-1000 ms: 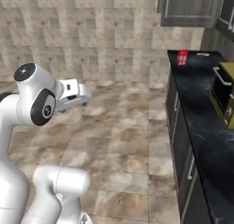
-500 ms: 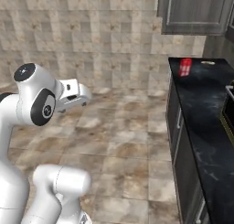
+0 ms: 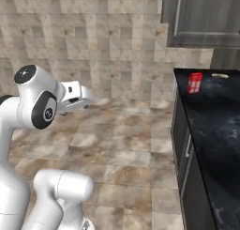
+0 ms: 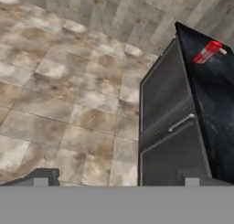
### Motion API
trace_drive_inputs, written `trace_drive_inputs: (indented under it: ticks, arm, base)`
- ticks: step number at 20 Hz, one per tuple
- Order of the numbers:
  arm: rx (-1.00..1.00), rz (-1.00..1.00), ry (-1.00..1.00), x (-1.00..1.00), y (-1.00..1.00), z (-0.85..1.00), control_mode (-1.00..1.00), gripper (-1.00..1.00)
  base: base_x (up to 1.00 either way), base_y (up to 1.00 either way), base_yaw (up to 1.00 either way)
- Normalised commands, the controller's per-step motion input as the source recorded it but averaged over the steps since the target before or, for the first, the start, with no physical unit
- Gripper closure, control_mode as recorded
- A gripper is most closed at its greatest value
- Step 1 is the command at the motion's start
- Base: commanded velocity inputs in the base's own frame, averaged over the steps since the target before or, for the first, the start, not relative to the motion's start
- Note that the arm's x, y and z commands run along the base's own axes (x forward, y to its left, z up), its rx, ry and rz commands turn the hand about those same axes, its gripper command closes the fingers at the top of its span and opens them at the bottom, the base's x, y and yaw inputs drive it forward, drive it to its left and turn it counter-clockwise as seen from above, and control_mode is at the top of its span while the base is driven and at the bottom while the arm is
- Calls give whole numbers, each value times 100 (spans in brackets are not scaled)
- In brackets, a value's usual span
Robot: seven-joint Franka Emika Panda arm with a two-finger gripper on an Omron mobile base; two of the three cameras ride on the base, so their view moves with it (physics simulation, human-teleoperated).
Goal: Pick the bar and boxed food from the counter and place them in the cabinets closest to them.
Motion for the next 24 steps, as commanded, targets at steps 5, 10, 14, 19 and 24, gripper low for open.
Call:
trace_drive_inputs:
  ticks: [5,10,14,19,24]
  arm:
    - [0,0,0,0,0,0,100,-100]
    - [0,0,0,0,0,0,100,-100]
    - [0,0,0,0,0,0,100,-100]
    - [0,0,0,0,0,0,100,-100]
    - [0,0,0,0,0,0,100,-100]
  base:
    - [89,0,-2]
    - [90,0,-2]
    - [90,0,-2]
    - [91,0,-2]
    - [91,0,-2]
